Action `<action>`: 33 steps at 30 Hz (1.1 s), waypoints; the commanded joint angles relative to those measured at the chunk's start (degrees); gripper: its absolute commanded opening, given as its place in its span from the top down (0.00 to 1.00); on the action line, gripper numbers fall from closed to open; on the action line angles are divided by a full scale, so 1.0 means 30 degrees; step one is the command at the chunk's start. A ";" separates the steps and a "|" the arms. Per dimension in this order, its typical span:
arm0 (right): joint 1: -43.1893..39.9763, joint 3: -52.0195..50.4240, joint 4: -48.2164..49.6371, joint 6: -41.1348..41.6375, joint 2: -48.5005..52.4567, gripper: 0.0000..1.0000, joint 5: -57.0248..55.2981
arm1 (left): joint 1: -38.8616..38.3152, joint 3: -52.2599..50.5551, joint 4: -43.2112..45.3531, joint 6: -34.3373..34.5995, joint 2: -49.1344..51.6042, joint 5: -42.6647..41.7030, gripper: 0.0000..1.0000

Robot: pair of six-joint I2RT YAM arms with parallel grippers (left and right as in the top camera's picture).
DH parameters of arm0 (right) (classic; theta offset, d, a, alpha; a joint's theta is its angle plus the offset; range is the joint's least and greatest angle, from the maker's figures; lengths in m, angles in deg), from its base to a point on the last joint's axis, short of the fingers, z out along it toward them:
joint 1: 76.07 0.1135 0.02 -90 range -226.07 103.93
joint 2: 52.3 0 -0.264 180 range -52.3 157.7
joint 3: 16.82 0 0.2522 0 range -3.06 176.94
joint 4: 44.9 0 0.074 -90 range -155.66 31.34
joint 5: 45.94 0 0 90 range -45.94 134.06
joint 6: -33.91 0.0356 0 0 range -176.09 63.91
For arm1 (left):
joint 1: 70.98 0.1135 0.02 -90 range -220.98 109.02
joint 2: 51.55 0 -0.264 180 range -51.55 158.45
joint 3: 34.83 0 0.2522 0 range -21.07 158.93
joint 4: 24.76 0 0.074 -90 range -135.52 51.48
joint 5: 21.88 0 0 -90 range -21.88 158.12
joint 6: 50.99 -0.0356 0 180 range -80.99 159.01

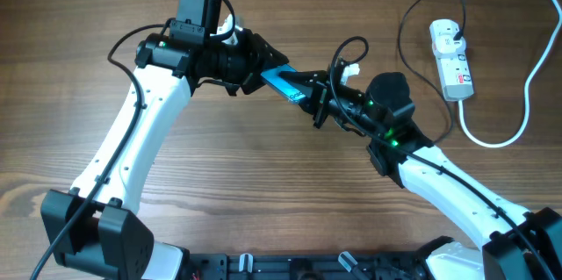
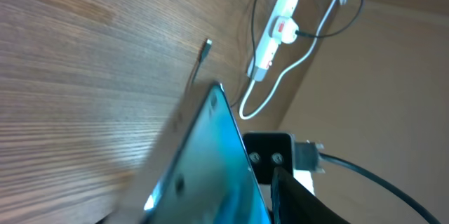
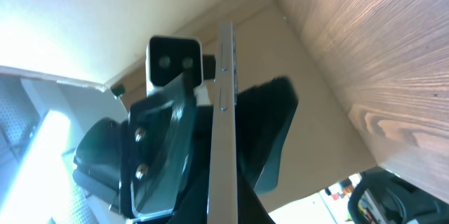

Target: Plug charger to phone and switch on socket

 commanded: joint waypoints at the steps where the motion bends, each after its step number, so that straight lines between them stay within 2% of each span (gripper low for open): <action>1: 0.0066 0.0554 -0.0721 0.0058 -0.0124 0.96 -0.0597 | 0.0175 -0.0233 0.0182 0.0233 -0.0007 -0.1668 0.57; 5: 0.0066 0.0561 -0.0758 0.0066 -0.0124 0.96 -0.0568 | 0.0379 -0.0233 0.0175 0.0226 -0.0007 -0.1676 0.59; 15: 0.0066 0.0554 -0.0874 0.0058 -0.0124 0.96 -0.0670 | 0.0379 -0.0233 0.0182 0.0801 -0.0007 -0.1676 0.87; 21: 0.0066 0.0554 -0.0882 0.0058 -0.0124 0.96 -0.0670 | 0.0379 -0.0233 0.0474 0.1435 -0.0007 -0.1668 0.96; 31: 0.0080 0.0554 -0.1107 0.0051 -0.0124 0.95 -0.0517 | 0.1406 -0.0233 0.0889 0.1792 -0.0007 -0.1661 0.96; 33: 0.0080 0.0554 -0.1297 0.0058 -0.0124 0.86 -0.0517 | 0.1792 -0.0233 0.0896 0.1785 -0.0007 -0.1661 0.96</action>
